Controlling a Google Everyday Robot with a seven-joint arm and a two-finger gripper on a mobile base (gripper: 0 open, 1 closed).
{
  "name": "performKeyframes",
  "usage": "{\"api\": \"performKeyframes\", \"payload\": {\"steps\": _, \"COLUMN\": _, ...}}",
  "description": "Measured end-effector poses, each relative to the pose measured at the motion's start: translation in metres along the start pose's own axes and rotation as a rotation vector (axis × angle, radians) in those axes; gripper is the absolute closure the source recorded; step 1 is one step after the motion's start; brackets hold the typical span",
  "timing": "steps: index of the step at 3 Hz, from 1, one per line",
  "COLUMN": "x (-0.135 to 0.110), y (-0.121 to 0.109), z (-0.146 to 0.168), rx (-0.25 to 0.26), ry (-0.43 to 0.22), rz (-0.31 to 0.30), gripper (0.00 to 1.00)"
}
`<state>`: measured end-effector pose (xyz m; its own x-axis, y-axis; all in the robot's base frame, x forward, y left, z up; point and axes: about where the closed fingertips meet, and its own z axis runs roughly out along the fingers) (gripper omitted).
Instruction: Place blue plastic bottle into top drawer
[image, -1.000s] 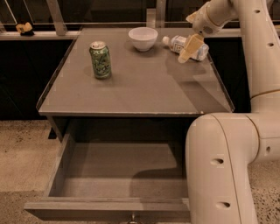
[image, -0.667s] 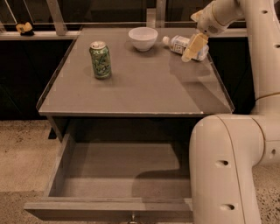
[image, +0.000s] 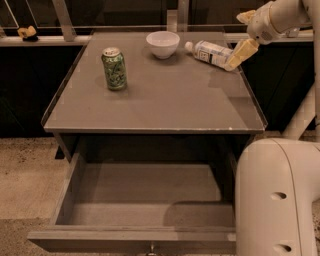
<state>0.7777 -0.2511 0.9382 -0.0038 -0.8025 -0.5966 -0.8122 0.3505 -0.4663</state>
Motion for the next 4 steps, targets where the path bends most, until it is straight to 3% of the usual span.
{"api": "performKeyframes", "payload": {"steps": 1, "x": 0.003, "y": 0.004, "z": 0.017, "rx": -0.018, "ry": -0.014, "rz": -0.012, "gripper": 0.00}}
{"api": "performKeyframes", "payload": {"steps": 2, "x": -0.014, "y": 0.005, "z": 0.062, "rx": -0.030, "ry": -0.046, "rz": -0.050, "gripper": 0.00}}
{"api": "performKeyframes", "payload": {"steps": 4, "x": -0.004, "y": 0.003, "z": 0.067, "rx": -0.022, "ry": -0.044, "rz": -0.033, "gripper": 0.00}}
